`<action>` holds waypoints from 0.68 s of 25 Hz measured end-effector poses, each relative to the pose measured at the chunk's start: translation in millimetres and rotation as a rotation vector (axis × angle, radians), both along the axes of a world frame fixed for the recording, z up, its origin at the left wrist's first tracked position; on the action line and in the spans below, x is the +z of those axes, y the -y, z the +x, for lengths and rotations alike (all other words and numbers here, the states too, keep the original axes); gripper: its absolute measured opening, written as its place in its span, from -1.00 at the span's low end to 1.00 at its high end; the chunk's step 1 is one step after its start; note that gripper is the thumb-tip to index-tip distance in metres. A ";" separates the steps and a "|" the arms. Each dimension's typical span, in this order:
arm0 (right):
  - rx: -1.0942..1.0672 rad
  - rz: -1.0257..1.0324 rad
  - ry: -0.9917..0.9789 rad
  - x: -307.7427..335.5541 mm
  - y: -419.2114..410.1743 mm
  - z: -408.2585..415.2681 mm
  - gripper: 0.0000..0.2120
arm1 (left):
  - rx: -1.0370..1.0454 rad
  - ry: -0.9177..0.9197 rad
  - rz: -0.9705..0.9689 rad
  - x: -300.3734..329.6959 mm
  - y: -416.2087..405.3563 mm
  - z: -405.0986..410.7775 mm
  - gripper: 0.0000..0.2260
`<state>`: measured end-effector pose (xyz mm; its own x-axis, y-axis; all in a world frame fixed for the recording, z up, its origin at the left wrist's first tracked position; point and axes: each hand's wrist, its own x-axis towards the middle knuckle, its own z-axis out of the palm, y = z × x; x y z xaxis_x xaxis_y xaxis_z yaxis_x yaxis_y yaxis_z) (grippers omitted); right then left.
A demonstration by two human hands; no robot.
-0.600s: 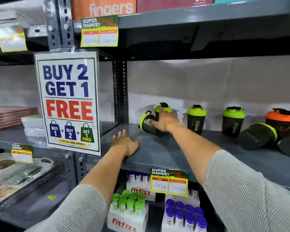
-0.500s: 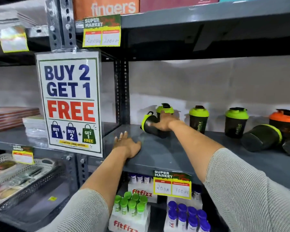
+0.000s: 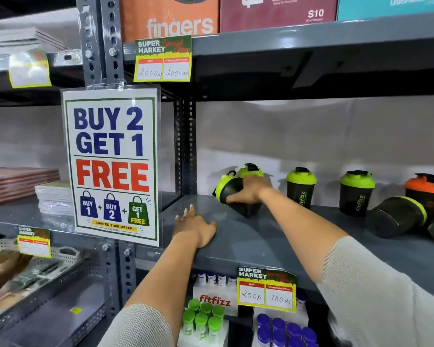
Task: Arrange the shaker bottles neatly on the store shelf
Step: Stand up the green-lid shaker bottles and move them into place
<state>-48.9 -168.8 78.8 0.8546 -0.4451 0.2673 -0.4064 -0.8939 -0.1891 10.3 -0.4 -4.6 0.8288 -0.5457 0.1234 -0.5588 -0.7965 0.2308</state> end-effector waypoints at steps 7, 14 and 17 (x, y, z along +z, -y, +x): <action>-0.015 0.543 0.517 -27.1 10.7 -39.8 -0.61 | 0.004 0.040 0.079 -0.6 -2.3 -5.9 -0.38; 0.131 0.795 0.535 -51.0 3.1 -35.6 -0.37 | 0.000 0.063 0.079 0.5 -3.4 -7.9 -0.38; 0.182 0.789 0.461 -50.4 4.4 -35.1 -0.26 | 0.002 0.051 0.072 0.6 -3.8 -7.0 -0.38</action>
